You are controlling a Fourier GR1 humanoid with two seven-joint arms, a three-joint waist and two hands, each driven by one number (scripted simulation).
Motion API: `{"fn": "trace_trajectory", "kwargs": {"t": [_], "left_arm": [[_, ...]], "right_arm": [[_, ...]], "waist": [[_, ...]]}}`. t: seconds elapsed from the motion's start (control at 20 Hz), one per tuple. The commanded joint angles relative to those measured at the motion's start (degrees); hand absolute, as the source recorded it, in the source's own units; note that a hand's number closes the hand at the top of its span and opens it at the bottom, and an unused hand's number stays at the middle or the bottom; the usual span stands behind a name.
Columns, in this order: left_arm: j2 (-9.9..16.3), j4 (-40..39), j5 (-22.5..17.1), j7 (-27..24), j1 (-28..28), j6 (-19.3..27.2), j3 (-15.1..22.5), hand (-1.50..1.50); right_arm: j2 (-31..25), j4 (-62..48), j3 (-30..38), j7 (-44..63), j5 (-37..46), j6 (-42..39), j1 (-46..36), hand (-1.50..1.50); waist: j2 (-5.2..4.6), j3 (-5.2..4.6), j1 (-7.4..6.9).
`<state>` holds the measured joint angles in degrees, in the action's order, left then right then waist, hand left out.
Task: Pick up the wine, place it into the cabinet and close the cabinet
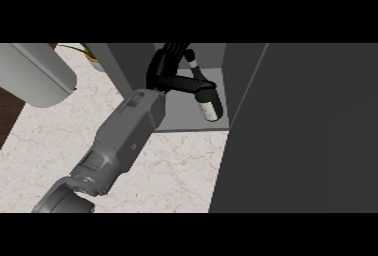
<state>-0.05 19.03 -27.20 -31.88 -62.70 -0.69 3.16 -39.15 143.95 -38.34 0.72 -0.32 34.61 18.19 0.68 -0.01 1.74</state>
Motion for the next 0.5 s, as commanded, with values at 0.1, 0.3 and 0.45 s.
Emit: {"fn": "trace_trajectory", "kwargs": {"t": [0.1,0.3,0.45], "left_arm": [[0.05,8.56,-4.9,0.12,9.57,-1.68,6.58,-1.5],[0.05,14.58,-6.62,0.62,16.51,-2.28,10.1,-1.5],[0.05,20.91,-7.01,2.27,20.65,0.67,12.44,-1.5]], "right_arm": [[-1.01,9.97,-0.18,5.39,-0.52,1.0,1.74,-1.5],[-1.1,10.7,-0.41,5.97,-1.08,1.31,2.29,-1.5],[-2.52,12.06,2.74,7.17,-2.53,1.05,2.05,-1.5]], "waist": [[0.45,-0.08,-0.86],[0.45,-0.08,-1.48],[0.35,-0.02,-2.08]]}}
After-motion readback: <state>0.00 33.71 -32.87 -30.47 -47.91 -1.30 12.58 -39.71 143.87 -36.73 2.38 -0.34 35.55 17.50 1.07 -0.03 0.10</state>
